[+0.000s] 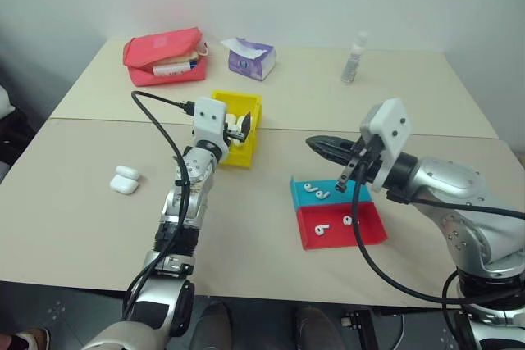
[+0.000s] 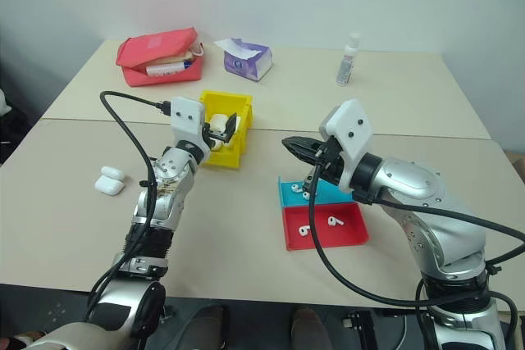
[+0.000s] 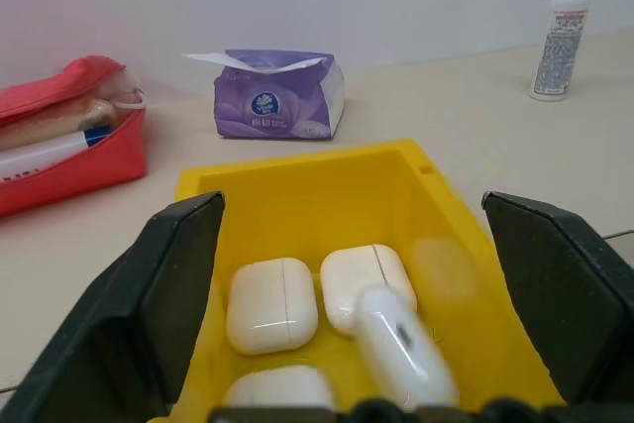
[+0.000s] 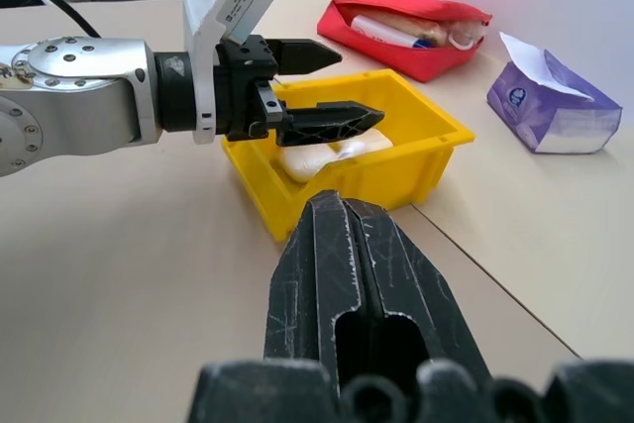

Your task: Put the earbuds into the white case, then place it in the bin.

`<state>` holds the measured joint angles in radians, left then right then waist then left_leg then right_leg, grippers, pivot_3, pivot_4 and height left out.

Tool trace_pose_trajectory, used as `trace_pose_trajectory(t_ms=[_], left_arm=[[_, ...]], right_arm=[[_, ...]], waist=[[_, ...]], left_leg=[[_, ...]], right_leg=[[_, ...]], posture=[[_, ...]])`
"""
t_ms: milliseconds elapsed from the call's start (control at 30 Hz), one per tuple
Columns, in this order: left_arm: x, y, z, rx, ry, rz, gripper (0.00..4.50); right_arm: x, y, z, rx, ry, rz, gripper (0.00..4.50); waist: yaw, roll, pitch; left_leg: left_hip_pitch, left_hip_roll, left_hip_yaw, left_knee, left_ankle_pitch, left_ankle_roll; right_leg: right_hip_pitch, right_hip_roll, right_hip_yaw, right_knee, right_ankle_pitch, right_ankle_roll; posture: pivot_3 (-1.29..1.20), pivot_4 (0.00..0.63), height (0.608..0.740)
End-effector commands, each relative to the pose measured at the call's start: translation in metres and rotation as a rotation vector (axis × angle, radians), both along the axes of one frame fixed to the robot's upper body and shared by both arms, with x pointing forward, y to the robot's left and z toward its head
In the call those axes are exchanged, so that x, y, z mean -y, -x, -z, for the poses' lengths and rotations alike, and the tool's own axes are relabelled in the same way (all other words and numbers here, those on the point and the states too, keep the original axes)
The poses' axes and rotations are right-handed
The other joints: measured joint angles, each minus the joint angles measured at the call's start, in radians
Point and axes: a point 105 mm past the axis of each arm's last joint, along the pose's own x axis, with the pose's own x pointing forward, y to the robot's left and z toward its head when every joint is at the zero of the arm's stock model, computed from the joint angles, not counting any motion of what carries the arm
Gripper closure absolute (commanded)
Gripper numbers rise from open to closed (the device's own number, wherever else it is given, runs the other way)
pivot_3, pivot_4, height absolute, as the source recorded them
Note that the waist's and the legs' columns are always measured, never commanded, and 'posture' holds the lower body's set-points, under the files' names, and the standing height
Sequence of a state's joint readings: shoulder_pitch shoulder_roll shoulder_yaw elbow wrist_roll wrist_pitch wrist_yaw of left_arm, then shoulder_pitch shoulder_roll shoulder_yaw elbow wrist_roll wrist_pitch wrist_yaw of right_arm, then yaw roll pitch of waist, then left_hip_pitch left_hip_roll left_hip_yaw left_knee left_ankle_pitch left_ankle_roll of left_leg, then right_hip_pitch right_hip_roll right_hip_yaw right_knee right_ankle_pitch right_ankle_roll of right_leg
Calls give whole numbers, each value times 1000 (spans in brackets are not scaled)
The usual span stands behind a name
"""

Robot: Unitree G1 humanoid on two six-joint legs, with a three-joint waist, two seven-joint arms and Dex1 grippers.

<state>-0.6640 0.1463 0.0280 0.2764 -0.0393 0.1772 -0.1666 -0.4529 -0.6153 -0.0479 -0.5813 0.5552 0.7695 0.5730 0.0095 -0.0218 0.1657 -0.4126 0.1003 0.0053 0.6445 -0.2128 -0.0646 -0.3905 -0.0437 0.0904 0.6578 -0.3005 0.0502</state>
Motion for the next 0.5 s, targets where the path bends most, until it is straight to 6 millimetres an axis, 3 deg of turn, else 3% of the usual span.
trace_pose_trajectory(t_ms=[33, 200, 500], left_arm=[[-7, 7, -18, 79, -31, 13, 17], [-16, 39, -25, 70, -26, 173, 17], [-47, 128, -33, -26, -184, 550, 17]], right_arm=[[-3, 4, -8, 36, -19, -10, 4500], [-1, 4, -5, 28, -18, -18, 4500], [13, 11, 17, 6, 95, -67, 4500]], waist=[[0, 0, 0], [0, 0, 0], [-10, 0, 0]], left_leg=[[0, 0, 0, 0, 0, 0], [0, 0, 0, -1, 0, -1], [2, 0, 0, -1, 0, -1]], right_leg=[[0, 0, 0, 0, 0, 0], [0, 0, 0, 0, 0, 0], [0, 0, 0, 0, 0, 0]], posture=[[0, 150, 740], [0, 150, 740], [0, 150, 740]])
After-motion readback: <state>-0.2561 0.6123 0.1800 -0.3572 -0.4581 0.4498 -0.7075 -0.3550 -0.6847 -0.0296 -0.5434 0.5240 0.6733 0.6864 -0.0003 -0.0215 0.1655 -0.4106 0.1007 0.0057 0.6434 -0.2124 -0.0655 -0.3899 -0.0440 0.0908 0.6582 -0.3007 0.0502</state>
